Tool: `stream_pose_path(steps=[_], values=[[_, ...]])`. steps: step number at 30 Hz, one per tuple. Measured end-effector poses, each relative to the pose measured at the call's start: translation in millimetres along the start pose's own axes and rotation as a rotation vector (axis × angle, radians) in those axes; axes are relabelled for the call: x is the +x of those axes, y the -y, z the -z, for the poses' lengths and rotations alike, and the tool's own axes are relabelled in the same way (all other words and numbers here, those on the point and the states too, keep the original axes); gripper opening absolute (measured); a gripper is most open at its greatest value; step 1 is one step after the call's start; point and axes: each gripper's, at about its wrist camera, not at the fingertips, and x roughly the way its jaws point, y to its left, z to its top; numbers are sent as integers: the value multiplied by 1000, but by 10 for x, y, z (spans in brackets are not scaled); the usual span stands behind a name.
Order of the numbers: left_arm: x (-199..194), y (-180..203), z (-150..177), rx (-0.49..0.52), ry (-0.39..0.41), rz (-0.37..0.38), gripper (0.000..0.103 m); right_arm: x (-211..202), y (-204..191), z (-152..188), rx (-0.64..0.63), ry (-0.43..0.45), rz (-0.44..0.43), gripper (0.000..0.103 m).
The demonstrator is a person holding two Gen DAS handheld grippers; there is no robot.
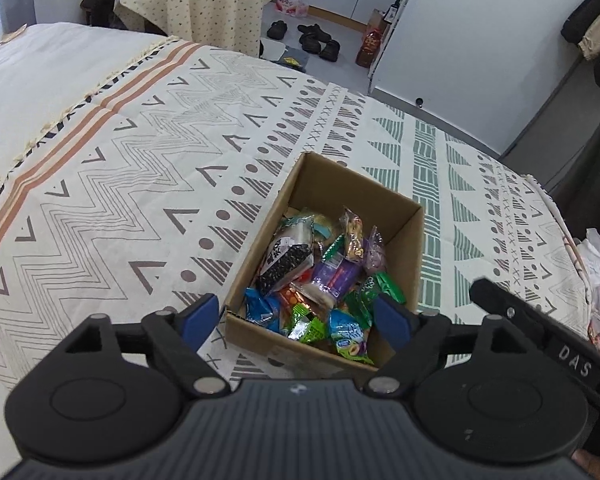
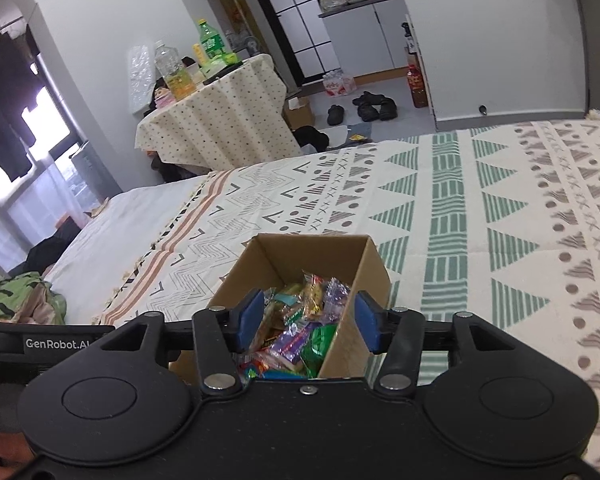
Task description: Organize snacks
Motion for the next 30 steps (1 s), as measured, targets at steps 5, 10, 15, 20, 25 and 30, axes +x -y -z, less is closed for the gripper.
stream_pose_path(steps=[5,10,15,20,25,30], values=[[-138,47,7,40,2,11,90,-200,46,69,29,-11,33,58],[-303,128,43,99,12,30,94,-480,91,103,47,3,65,67],[-487,159,123,128,29,42,98,-765,100,128,52,30,101,82],[-654,173,223,156,43,59,103,-1018,92,179,66,50,131,92],[-821,187,315,186,56,77,103,-1263,45,238,74,82,154,103],[-1025,211,411,220,79,88,103,-1466,24,303,80,105,180,103]])
